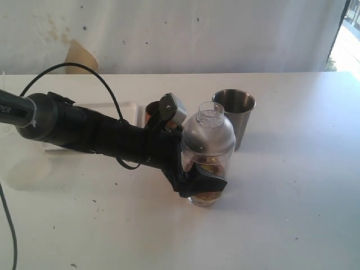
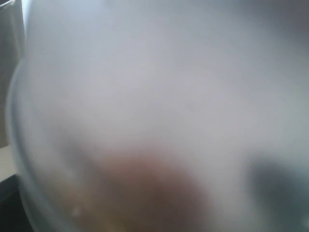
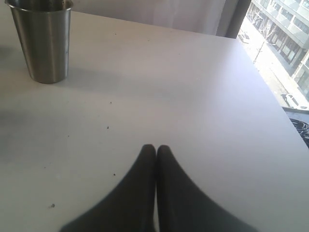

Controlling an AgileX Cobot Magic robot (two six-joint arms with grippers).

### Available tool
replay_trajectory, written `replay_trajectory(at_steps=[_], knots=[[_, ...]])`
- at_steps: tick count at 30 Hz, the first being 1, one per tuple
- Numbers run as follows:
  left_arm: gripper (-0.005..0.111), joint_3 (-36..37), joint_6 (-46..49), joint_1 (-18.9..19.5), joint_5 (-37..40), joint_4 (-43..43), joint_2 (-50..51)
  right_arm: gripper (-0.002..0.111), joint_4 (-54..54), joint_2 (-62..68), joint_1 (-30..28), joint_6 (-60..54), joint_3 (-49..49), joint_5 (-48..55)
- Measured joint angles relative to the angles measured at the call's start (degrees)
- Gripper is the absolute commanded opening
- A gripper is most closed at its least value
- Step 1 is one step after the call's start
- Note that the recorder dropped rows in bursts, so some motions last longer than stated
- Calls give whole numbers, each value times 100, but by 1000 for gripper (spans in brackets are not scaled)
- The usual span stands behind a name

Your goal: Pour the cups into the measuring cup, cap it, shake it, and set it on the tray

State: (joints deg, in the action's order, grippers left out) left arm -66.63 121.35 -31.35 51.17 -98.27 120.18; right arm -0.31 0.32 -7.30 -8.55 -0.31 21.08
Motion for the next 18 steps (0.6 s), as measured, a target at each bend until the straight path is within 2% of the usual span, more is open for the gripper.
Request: replay_trajectory(at_steps=[3, 9, 10, 13, 15, 17, 18], knots=[[105, 0, 0, 0, 3, 0, 0, 0, -126, 0, 0, 0, 0, -275], [105, 0, 0, 0, 3, 0, 0, 0, -188, 0, 0, 176, 10, -3081], [105, 0, 0, 0, 3, 0, 0, 0, -188, 0, 0, 678, 10, -3880], [105, 0, 0, 0, 3, 0, 0, 0, -188, 0, 0, 2593, 10, -5064], [105, 0, 0, 0, 14, 0, 0, 0, -188, 0, 0, 3335, 10, -5167], [105, 0, 0, 0, 25, 0, 0, 0, -82, 29, 0, 3561, -65, -4685], [105, 0, 0, 0, 25, 0, 0, 0, -11, 232, 0, 3602, -280, -4073]])
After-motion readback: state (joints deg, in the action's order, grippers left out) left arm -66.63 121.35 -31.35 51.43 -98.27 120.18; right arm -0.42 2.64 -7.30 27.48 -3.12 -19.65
